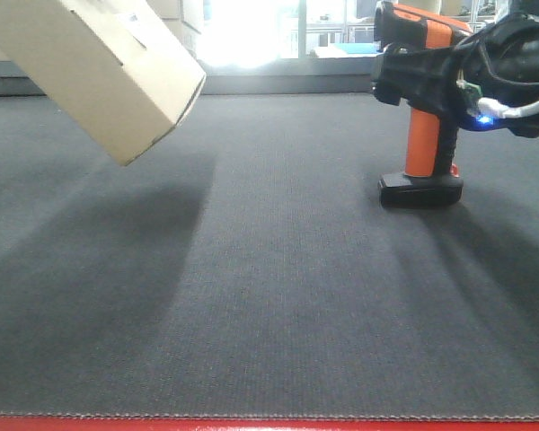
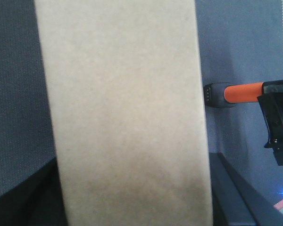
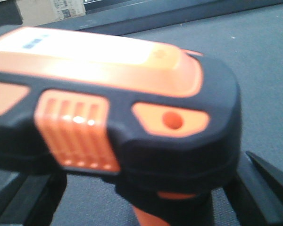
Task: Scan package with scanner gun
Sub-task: 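Reach the right gripper to the orange scanner gun's top and grasp, then lift the scanner gun with the right gripper toward the held box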
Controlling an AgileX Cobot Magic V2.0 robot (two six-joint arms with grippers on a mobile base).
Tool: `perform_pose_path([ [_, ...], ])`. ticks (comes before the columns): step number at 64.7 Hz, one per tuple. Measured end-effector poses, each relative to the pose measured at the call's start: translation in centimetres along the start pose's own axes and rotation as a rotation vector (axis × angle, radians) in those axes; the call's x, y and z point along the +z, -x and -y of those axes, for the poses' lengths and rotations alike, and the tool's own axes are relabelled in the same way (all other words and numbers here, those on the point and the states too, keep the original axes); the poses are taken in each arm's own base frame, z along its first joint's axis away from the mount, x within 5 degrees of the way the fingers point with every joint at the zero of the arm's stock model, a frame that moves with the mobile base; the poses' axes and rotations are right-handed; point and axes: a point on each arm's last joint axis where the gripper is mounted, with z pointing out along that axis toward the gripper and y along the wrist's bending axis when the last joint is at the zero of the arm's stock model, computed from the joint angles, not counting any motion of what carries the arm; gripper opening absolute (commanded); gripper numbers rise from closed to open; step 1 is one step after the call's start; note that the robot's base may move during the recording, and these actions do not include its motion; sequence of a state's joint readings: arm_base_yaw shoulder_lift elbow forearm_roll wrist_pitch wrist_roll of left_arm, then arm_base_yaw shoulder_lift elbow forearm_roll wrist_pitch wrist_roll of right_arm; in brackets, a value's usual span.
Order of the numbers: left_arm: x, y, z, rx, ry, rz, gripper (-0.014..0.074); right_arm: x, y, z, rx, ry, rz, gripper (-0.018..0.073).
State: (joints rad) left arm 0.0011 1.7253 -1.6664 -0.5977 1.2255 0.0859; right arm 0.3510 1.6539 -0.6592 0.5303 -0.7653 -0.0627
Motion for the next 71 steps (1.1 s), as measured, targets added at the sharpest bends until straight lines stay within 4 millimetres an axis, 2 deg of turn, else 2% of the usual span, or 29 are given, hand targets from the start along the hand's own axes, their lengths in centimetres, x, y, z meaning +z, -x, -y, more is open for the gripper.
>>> perform_pose_path([
  [18, 0.0, 0.0, 0.0, 0.000, 0.000, 0.000, -0.0111, 0.0, 0.3, 0.3, 0.040, -0.040, 0.028, 0.0570],
  [40, 0.0, 0.0, 0.0, 0.000, 0.000, 0.000, -0.0111, 0.7, 1.2, -0.4, 0.066, -0.023, 0.020, 0.0570],
  [71, 0.0, 0.0, 0.0, 0.000, 0.000, 0.000, -0.0111, 1.5, -0.1, -0.1, 0.069, -0.057, -0.006, 0.0570],
])
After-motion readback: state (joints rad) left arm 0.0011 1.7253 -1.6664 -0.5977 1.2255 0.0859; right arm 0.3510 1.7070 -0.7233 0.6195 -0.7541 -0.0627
